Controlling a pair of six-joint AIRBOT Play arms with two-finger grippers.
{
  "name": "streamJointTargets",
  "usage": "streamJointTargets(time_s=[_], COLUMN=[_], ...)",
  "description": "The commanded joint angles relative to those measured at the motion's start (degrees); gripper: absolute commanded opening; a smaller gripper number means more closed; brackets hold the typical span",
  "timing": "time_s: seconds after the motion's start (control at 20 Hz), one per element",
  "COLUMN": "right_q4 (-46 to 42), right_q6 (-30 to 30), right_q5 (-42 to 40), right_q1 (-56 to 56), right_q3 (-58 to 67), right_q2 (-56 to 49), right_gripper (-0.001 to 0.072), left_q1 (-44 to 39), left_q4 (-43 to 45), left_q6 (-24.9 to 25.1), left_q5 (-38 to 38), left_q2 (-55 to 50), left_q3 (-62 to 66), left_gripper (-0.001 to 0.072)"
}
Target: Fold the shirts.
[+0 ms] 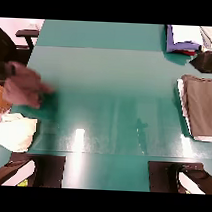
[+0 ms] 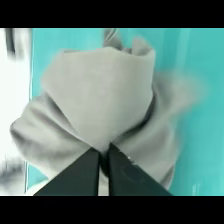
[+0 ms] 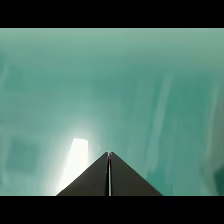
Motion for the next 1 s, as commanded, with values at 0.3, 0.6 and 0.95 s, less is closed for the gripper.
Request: streamJointTargets(time_s=[0.3,0.6,0.95], right_q4=[0.17,0.17,0.11], right_q6=[0.52,0.52,0.52], right_q5=[0.02,7.82,12.63], right_q1=[0.07,0.07,0.07], right_q3=[18.01,30.6,33.09], right_q2=[-4.57,-11.13,-12.48], right_gripper=[0.0021,0.0021,0.002], left_q1=[-32.33,-53.59,-45.97], left_q4=[-0.76,-5.35,-6.75], left_q6=[-1.55,1.05,0.83], left_q5=[-2.51,-0.11,4.59], left_q2=[1.03,-19.17,-28.55], left_q3=[19.12,19.1,19.17], left_gripper=[0.0019,0.0053,0.0568])
